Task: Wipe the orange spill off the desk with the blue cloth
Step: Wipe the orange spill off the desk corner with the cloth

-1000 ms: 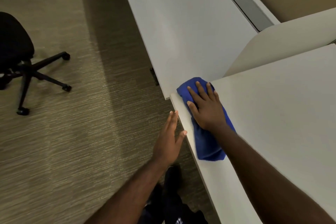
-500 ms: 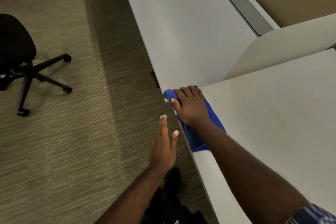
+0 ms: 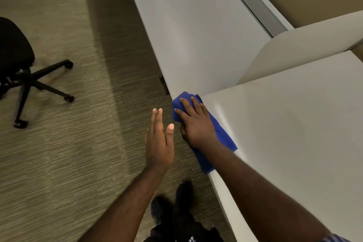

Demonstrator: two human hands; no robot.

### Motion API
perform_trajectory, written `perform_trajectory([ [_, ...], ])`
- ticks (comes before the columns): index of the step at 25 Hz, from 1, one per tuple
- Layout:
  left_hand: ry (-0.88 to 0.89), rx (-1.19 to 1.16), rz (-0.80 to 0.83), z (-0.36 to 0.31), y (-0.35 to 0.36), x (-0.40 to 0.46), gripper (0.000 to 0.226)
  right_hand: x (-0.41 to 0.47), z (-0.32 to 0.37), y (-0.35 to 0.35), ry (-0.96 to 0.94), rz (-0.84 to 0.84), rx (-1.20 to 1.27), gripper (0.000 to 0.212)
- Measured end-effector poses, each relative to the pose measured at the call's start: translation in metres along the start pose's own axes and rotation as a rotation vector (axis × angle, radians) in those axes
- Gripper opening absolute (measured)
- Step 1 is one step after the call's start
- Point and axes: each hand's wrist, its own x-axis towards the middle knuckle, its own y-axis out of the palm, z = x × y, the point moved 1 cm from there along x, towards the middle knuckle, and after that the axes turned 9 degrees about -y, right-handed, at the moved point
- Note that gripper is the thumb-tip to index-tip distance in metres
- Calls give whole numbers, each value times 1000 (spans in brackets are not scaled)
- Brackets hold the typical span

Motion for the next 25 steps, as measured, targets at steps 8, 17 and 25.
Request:
perform_trajectory([
  [8, -50, -114, 313, -42, 36, 14, 55, -19, 3, -19, 59, 17, 432, 71],
  [17, -40, 211, 288, -51, 65, 4, 86, -97, -79, -45, 434, -150, 311, 57],
  [25, -41, 82, 294, -46, 65, -4, 82, -132, -75, -39, 535, -198, 310, 64],
])
